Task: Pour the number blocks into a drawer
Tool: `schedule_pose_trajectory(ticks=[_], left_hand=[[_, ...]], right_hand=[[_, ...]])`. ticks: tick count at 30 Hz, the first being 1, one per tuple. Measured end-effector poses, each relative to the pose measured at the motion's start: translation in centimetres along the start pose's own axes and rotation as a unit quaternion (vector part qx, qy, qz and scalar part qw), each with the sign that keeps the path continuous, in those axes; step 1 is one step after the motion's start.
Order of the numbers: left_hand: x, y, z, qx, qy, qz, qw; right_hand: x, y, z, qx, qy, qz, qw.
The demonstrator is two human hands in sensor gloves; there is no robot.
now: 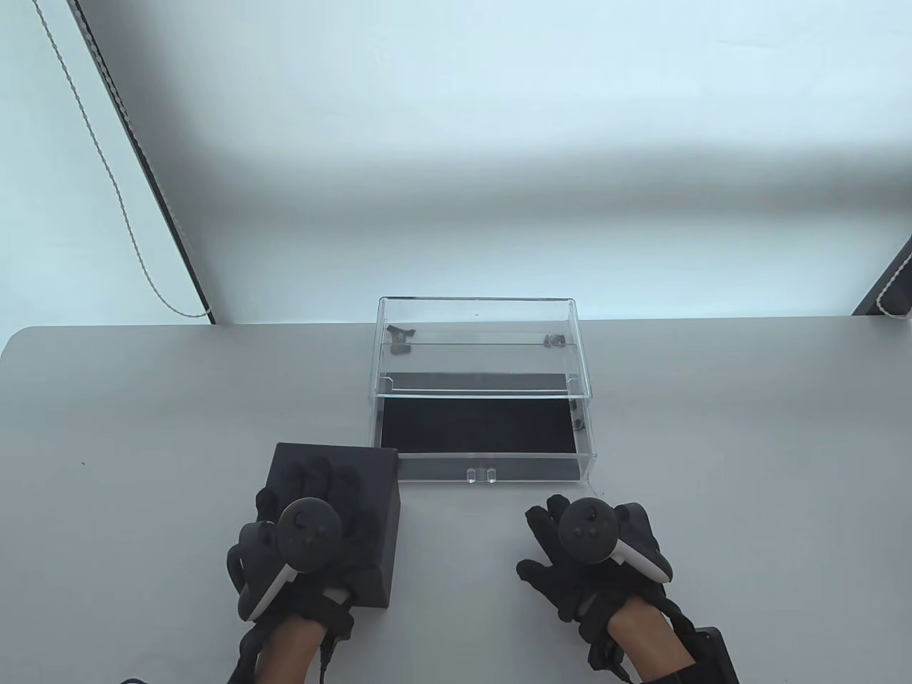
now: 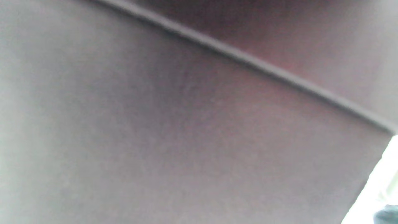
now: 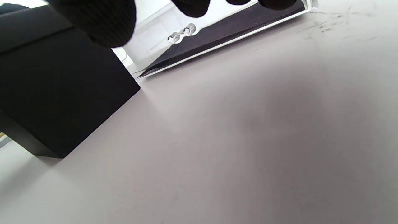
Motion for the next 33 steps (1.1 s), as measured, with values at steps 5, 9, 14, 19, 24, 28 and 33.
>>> schedule_pose_trajectory(ticks=[5, 9, 14, 19, 24, 28, 33], left_hand=[[-0.5, -1.9, -0.8, 0.000, 0.004, -0.010, 1.000], [-0.6, -3.9, -1.6, 0.004, 0.024, -0.018, 1.000], [-1.2, -6.4, -2.6, 0.006, 0.012, -0.016, 1.000], [-1.2, -8.1, -3.2, 0.005, 0.013, -0.015, 1.000], [-1.0, -9.5, -3.8, 0.004, 0.017, -0.013, 1.000], [-1.0, -10.5, -4.2, 0.003, 0.020, -0.015, 1.000], [-0.8, -11.9, -4.7, -0.012, 0.030, -0.014, 0.999]], right_hand=[[-0.1, 0.4, -0.1, 0.008, 0.005, 0.007, 1.000], [-0.3, 0.3, -0.6, 0.012, 0.014, -0.002, 1.000], [-0.5, 0.3, -0.9, 0.028, 0.022, -0.011, 0.999], [-0.3, 0.2, -0.7, 0.040, 0.012, -0.013, 0.999], [-0.4, 0.1, -0.9, 0.054, 0.018, -0.018, 0.998], [-0.6, 0.3, -1.3, 0.088, 0.031, -0.017, 0.995], [-0.8, 0.6, -1.9, 0.127, 0.054, -0.009, 0.990]])
Point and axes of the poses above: the tracker on the back of each hand, its own y axis roughly to the little-finger side, its own x axis roughly from the wrist to the fingertips, z = x × y, the point moved 3 cm from there along x, roughly from the wrist to the fingertips, and after that the axes turned 2 degrees about z, right-handed, at the moved point
